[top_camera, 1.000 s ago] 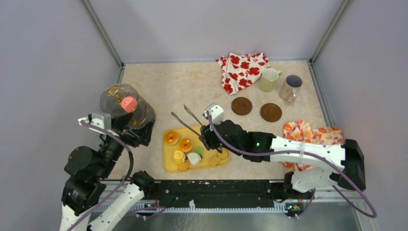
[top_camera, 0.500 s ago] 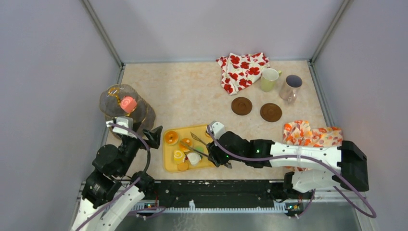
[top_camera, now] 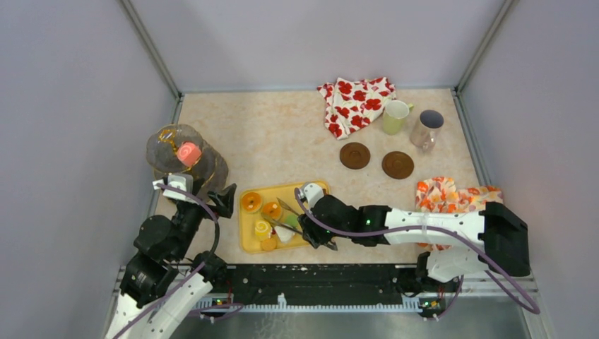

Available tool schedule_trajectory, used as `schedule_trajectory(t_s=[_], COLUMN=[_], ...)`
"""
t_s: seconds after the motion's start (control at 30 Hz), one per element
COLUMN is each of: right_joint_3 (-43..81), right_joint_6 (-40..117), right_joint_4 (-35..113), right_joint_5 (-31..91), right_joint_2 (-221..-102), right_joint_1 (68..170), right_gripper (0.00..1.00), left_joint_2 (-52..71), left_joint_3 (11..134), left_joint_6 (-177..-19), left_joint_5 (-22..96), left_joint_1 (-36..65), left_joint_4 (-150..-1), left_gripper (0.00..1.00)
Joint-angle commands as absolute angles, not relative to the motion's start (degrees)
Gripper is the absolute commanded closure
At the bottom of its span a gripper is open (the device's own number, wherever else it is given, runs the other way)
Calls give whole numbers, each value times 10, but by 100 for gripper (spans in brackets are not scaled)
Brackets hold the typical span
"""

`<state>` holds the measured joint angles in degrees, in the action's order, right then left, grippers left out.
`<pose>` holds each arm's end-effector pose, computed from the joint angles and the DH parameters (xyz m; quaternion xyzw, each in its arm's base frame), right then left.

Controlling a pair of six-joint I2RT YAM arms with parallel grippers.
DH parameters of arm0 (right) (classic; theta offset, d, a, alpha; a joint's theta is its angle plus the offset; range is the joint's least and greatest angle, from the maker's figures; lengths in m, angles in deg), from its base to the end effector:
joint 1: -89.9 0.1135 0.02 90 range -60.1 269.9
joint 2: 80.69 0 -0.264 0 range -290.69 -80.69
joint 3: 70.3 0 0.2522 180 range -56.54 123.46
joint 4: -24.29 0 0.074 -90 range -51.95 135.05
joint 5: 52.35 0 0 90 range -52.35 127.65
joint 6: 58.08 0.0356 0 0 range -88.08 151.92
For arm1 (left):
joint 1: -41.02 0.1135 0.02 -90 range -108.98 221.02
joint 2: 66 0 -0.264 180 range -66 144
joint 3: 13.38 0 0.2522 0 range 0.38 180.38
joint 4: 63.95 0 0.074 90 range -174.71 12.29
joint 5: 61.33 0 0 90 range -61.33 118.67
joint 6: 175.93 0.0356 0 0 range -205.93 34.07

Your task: Serve the afternoon tea

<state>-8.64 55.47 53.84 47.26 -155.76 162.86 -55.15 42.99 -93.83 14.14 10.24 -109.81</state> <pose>0.0869 0.2632 0.2357 -0.3515 0.8440 0.2456 0.3221 0.0440 -0.0158 0.3425 0.0522 0.7072 -0.1470 0.6896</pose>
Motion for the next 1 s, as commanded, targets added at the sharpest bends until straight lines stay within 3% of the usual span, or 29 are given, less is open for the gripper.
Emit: schedule_trajectory(t_s=[0.0, 0.47, 0.63, 0.97], right_joint_3=[-76, -95, -115, -108], right_joint_6=[547, 581, 591, 574], right_joint_4=[513, 550, 501, 508], right_joint_5=[474, 528, 482, 511], right_joint_2=[-1558, -1511, -1490, -1518], right_joint_1=[1632, 1623, 1622, 1622], right_gripper=[51, 51, 51, 49], left_joint_2=[-555, -551, -549, -545], left_joint_3=[436, 453, 455, 470], left_joint_6=[-937, -935, -936, -940], left_joint_5=[138, 133, 134, 139], left_joint_1=[104, 104, 104, 104], left_joint_4=[-1074, -1080, -1081, -1085], left_gripper=[1, 1, 1, 1])
